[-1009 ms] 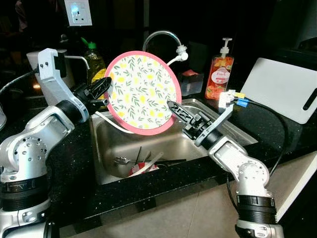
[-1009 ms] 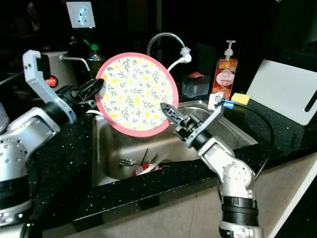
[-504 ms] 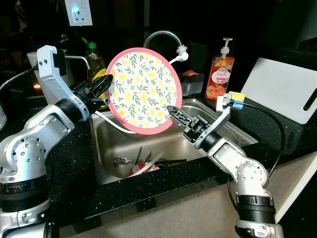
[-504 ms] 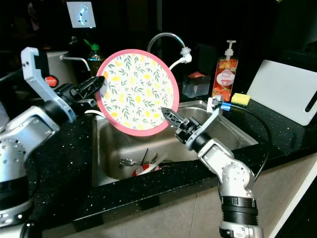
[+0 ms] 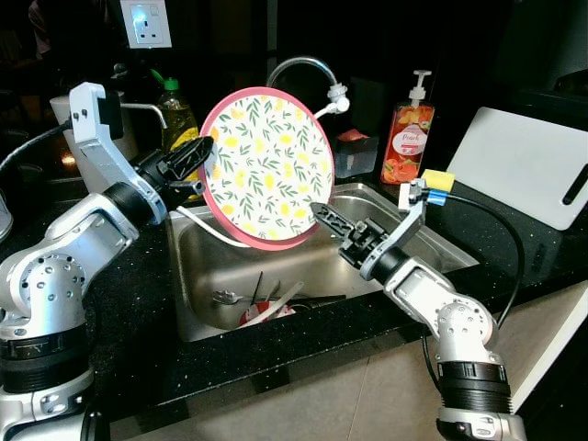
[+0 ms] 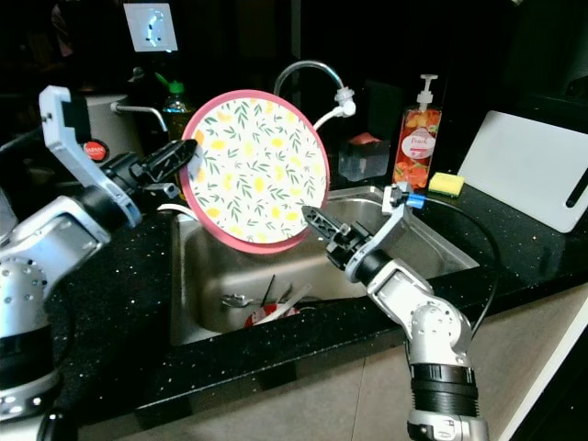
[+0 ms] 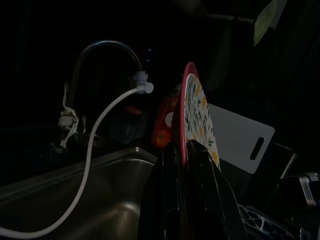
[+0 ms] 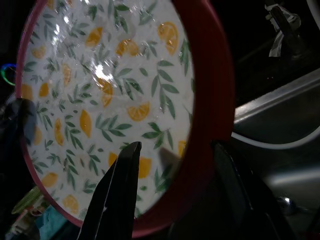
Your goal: Kitchen organization
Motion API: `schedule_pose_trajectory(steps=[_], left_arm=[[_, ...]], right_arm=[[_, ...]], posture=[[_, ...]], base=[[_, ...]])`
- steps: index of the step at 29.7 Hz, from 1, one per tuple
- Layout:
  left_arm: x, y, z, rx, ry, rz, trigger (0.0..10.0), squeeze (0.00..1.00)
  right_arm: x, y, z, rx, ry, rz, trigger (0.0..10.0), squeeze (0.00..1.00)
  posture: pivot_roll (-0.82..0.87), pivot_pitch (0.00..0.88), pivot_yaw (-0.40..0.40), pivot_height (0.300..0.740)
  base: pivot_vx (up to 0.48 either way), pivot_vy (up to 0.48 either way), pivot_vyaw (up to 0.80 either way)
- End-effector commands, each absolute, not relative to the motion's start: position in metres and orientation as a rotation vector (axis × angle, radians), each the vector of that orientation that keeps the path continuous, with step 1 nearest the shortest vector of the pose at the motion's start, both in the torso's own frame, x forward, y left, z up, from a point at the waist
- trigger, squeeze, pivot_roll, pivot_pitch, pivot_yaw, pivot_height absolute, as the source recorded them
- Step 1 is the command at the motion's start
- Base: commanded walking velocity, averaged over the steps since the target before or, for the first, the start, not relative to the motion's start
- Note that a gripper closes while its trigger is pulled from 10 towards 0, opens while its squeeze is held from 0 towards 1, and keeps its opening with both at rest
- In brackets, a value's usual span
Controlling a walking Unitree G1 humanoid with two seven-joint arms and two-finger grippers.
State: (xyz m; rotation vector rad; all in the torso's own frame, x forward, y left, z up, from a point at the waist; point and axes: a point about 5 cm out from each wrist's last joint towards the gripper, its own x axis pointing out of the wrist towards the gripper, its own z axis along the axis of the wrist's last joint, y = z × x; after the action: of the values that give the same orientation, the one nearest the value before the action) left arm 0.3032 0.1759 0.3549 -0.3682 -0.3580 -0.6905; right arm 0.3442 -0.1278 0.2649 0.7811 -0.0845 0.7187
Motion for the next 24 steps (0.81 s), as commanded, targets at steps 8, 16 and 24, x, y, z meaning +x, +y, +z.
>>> schedule_pose_trajectory(steps=[8, 16, 24], left_arm=[[0.298, 0.165, 0.354, -0.352, -0.359, -0.749, 10.0, 0.00], [0.299, 0.164, 0.351, -0.357, -0.348, -0.749, 10.0, 0.00], [0.298, 0.165, 0.351, -0.365, -0.347, -0.750, 10.0, 0.00]], right_arm=[[0.337, -0.122, 0.276, 0.845, -0.135, 0.814, 10.0, 0.00], [0.334, -0.119, 0.278, 0.864, -0.144, 0.850, 0.0, 0.00], [0.332, -0.120, 0.280, 0.884, -0.159, 0.865, 0.0, 0.00]], posture=[[-0.05, 0.009, -0.013, 0.740], [-0.05, 0.007, -0.013, 0.740], [-0.05, 0.011, -0.017, 0.740]], base=[[0.000, 0.000, 0.00], [0.000, 0.000, 0.00], [0.000, 0.000, 0.00]])
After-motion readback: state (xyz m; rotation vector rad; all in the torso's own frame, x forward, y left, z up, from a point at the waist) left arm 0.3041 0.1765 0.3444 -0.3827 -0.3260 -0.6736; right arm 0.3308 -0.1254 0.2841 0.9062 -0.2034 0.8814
